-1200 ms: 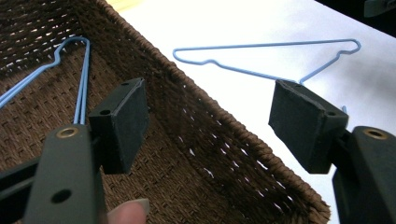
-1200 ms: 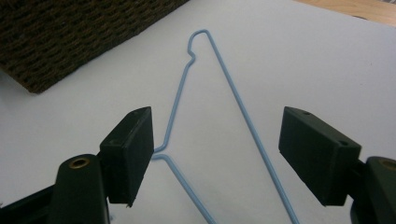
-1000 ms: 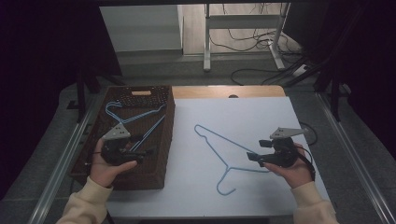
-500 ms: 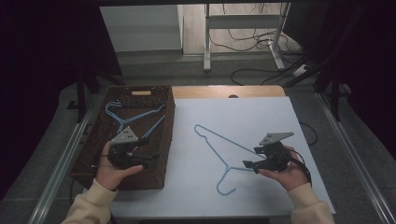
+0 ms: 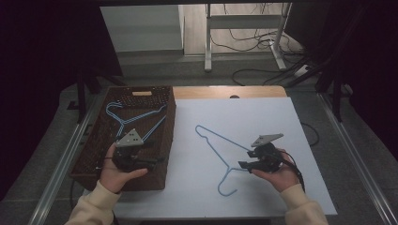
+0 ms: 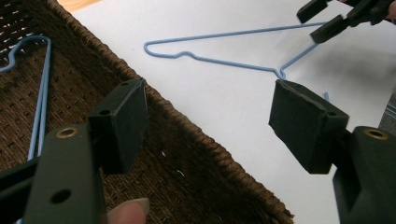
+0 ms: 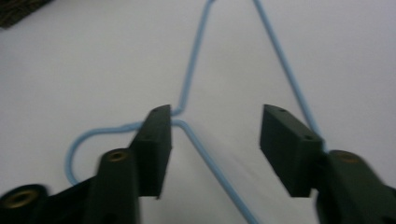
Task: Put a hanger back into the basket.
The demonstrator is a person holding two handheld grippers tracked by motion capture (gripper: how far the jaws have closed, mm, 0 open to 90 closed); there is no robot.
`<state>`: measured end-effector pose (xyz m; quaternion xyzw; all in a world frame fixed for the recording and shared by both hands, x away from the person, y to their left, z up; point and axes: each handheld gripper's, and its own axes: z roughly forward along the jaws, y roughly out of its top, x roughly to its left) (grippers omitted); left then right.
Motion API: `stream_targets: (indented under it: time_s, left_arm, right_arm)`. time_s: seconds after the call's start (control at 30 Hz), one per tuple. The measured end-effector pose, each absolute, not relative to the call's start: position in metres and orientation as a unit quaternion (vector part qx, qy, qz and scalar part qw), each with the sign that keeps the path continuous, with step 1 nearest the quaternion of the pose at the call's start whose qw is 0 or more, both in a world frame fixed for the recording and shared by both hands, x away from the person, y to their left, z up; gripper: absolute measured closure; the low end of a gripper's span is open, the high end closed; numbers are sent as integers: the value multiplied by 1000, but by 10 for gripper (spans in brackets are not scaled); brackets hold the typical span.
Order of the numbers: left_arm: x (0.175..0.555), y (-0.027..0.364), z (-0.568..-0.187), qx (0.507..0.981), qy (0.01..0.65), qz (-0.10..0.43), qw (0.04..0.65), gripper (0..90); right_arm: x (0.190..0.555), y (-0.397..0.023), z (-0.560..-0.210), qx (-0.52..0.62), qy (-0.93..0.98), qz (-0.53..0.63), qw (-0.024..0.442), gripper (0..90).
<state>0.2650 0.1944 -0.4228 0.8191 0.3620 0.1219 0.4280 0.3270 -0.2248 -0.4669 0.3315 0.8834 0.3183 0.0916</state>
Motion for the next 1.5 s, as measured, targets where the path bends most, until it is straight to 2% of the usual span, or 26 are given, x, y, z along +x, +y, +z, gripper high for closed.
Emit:
stream_targets:
  time_s: [0.1,0.2,0.33,0.53,0.73,0.83,0.93,1.0,1.23,1.5]
  left_arm:
    - [265,194,-423,820,361,122,427,278]
    - [265,195,-423,819,362,122,427,278]
    - [265,196,-424,819,363,123,426,278]
    - [264,195,-424,820,363,123,425,278]
    - [264,196,-425,820,364,123,424,278]
    - [264,196,-424,820,364,123,425,278]
    - [264,197,-424,820,364,123,425,278]
    - [264,196,-425,820,364,123,424,278]
    - [264,196,-424,820,363,125,424,278]
    - [264,197,-424,819,364,125,426,278]
  right_arm:
    - [323,-206,-469,313,894,312,77,652]
    - [317,-187,-472,289,907,302,58,796]
    - [307,-163,-480,258,925,277,39,895]
    - [292,-135,-494,221,945,243,4,899]
    - [282,-129,-504,208,952,224,-12,900]
    - [281,-131,-503,211,952,223,-10,900]
    - [280,-139,-502,222,955,198,12,900]
    - [282,-148,-504,236,949,211,-3,900]
    - [278,-142,-503,229,952,204,-9,900]
    - [267,-162,-503,255,945,206,-21,900]
